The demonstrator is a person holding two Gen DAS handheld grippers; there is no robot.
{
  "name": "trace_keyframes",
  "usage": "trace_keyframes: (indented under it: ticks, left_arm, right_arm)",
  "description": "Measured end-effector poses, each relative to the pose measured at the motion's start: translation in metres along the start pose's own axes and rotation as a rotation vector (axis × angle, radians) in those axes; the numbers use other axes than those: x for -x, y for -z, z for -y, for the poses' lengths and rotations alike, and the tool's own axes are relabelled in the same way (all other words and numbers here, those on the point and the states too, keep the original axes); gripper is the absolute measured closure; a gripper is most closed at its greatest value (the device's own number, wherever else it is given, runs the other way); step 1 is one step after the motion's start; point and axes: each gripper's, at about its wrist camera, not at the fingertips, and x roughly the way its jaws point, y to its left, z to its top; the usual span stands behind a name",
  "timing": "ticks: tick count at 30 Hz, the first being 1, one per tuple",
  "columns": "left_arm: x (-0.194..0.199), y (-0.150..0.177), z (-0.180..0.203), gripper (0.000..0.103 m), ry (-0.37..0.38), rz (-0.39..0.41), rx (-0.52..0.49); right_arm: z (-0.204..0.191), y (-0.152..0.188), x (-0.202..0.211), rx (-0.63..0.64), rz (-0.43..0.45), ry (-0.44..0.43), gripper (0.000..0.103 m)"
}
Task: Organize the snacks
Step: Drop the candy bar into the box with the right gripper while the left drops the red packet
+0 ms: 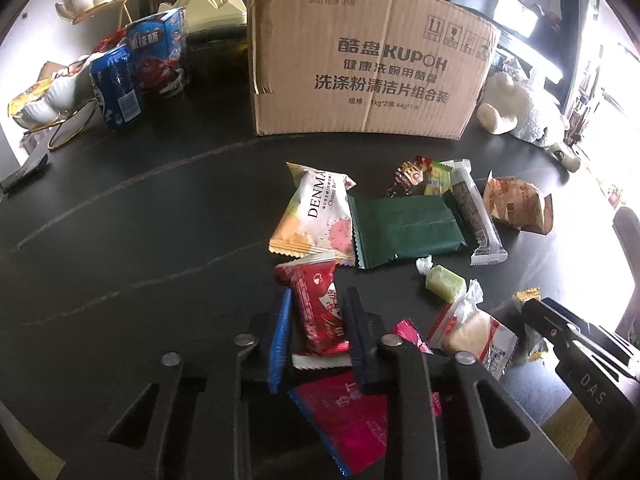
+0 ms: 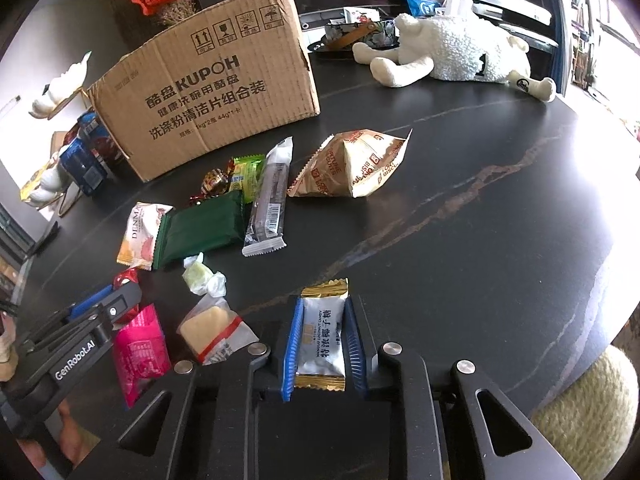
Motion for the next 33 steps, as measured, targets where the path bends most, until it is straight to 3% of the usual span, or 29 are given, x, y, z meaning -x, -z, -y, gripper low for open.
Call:
trace_keyframes:
  ticks: [8, 20, 29, 33]
  left_arm:
    - [0.012, 0.003, -0.001, 0.08, 0.003, 0.017, -0.011]
    - [0.056, -0.005, 0.001, 0.08, 0.015, 0.108, -0.049]
    - [0.087, -0.034, 0.003, 0.08, 0.046, 0.177, -0.079]
    - [0.098, -0.054, 0.006, 0.08, 0.01, 0.238, -0.12]
  right_arm:
    - [-0.013, -0.004, 0.014, 0.066, 0.046, -0.034, 0.08]
    - [-0.046, -0.014, 0.046, 0.17, 0.125, -0.144, 0.08]
    - [-0.061, -0.039, 0.069, 0.209, 0.199, -0.197, 0.081]
    - [-0.066, -0.057, 0.076, 0.226, 0.239, -0.201, 0.081]
